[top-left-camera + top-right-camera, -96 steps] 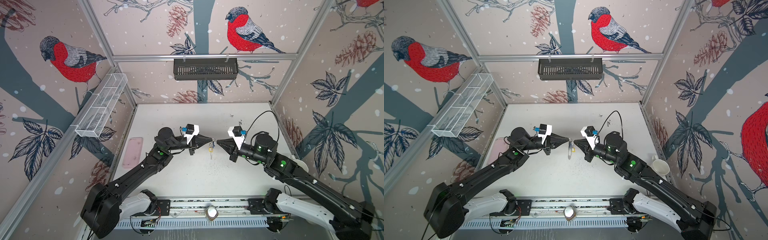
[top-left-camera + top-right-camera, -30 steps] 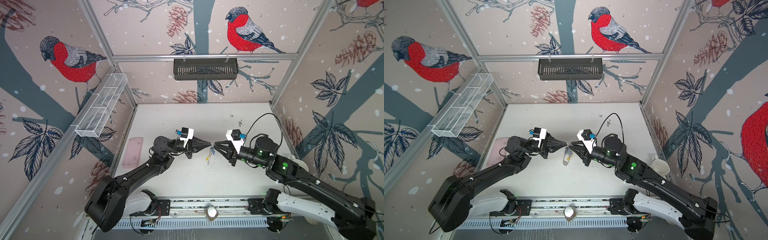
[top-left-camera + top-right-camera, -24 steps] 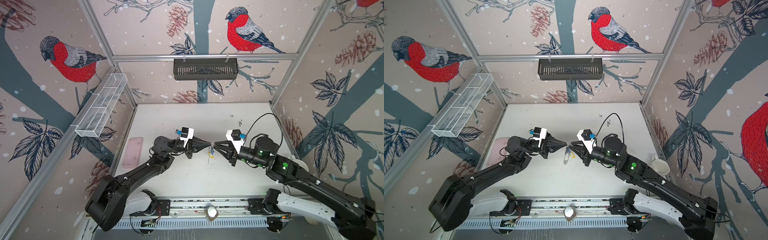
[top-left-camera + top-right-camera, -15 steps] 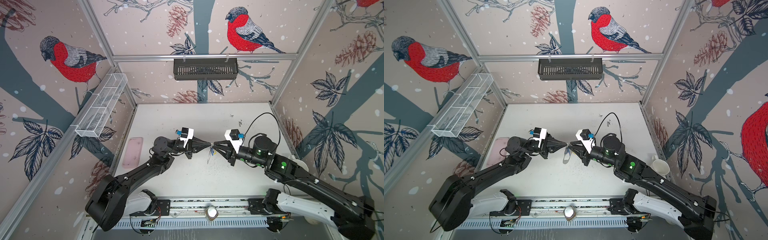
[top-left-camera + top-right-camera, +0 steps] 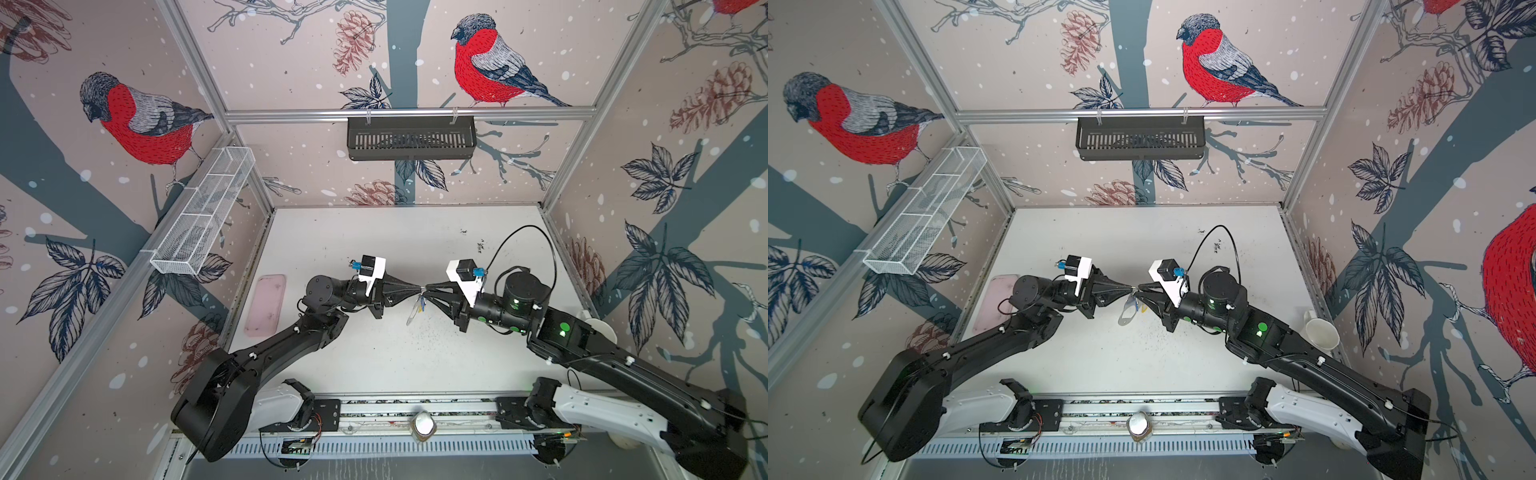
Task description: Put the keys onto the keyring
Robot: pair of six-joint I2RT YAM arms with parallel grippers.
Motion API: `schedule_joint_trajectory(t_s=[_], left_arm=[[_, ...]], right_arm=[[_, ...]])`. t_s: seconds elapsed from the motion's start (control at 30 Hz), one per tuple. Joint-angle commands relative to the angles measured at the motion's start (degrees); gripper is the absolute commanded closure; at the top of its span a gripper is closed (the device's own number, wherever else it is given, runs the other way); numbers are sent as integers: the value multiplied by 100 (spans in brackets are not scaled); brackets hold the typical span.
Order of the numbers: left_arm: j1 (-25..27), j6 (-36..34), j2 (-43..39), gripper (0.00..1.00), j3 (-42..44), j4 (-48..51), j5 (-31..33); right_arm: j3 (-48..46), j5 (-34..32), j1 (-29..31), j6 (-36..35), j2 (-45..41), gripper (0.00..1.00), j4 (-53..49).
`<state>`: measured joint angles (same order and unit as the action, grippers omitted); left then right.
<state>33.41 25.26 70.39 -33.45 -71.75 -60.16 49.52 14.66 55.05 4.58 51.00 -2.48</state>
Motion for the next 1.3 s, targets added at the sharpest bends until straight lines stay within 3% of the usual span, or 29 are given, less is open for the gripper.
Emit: schedule_joint_trajectory(t_s=[0.0,0.33,0.53,0.8,1.0,1.13,1.27], left_arm=[[-9,90,42,100,3,-427,-149],[-12,370,239,100,-36,-734,-285],[-11,298,233,100,-39,-576,-309],[-8,-170,-3,99,-65,68,-77],[-34,-369,-153,77,-135,438,106],[-140,-761,-475,72,-197,1082,349],[-171,-1749,-1124,70,-389,2699,896]], right_arm=[[58,13,15,-10,23,79,310],[104,11,41,-36,94,84,349],[103,-51,50,-62,59,99,345],[151,4,57,-236,-2,100,105],[245,49,57,-421,-3,100,-219],[393,-36,58,-600,48,100,-738],[714,-210,59,-819,243,100,-1401]])
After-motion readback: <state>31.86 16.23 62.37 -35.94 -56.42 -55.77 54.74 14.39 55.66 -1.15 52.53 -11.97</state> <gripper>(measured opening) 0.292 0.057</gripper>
